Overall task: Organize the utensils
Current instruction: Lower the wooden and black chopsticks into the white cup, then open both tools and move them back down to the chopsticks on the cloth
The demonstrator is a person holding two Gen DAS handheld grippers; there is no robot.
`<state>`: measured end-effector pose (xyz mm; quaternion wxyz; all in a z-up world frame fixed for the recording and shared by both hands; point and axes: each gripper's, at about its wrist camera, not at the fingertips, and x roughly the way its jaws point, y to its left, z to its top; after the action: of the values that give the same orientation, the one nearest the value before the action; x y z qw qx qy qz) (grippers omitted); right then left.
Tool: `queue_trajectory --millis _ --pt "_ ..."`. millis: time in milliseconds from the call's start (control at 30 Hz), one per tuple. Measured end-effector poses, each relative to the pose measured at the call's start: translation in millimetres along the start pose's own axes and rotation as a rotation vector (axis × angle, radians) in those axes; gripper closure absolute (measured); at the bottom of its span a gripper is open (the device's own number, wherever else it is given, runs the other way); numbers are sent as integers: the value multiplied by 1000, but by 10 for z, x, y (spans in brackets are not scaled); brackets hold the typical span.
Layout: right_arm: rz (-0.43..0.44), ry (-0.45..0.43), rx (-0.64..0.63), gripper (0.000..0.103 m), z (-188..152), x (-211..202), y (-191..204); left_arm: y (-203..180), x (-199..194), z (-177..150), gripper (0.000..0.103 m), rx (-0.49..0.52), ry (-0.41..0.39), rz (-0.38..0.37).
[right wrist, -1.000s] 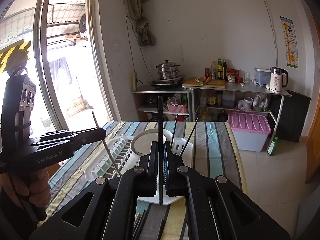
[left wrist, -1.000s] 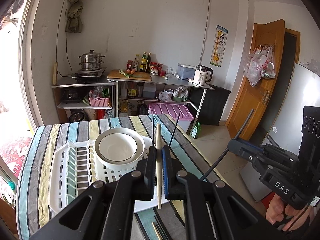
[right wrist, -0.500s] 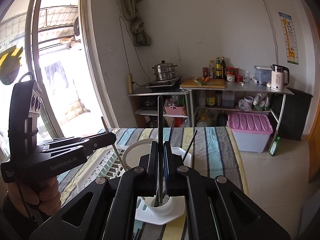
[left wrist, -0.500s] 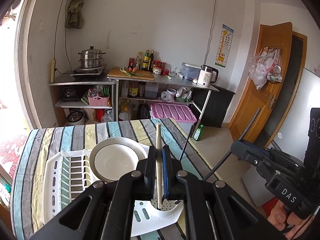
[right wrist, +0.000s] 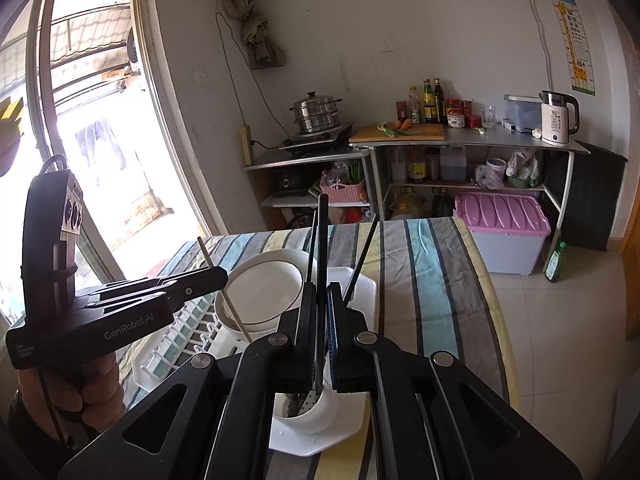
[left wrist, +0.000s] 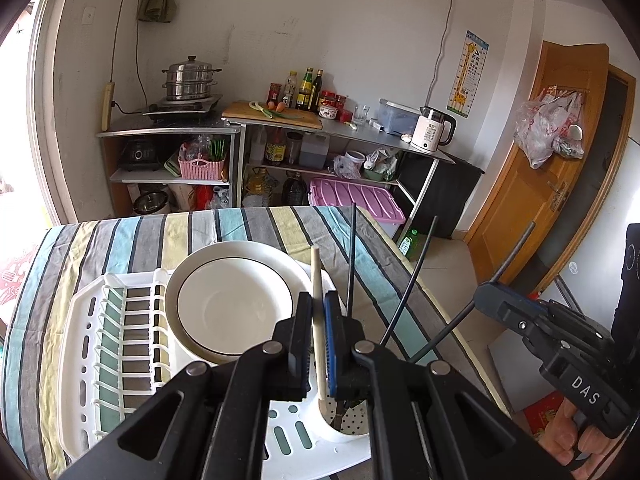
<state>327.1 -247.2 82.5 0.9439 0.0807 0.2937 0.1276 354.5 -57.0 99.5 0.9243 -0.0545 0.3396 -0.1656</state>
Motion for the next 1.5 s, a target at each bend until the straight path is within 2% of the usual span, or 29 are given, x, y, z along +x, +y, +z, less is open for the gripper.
queue_trajectory --millis 300,567,633,700,767,933,1267,1500 --pt "-11 18 27 98 -48 59 -88 80 157 -84 95 -25 37 9" --pt "-28 47 36 97 -48 60 -161 117 150 -129 95 -34 38 23" --pt "-34 51 25 95 -62 50 -155 129 135 -139 94 -37 40 25" --pt "-32 51 19 86 -84 28 -151 135 116 -154 92 -36 40 31" --pt "-31 53 16 86 -105 16 -155 150 91 -182 87 -36 42 35" --pt "-33 57 19 86 -156 -49 -159 180 9 -279 85 -39 50 35" --pt "-17 21 -30 86 -426 -467 50 113 -512 -628 83 10 -8 68" --pt "7 -8 -65 85 -785 -897 294 62 -1046 -1034 83 9 -64 48"
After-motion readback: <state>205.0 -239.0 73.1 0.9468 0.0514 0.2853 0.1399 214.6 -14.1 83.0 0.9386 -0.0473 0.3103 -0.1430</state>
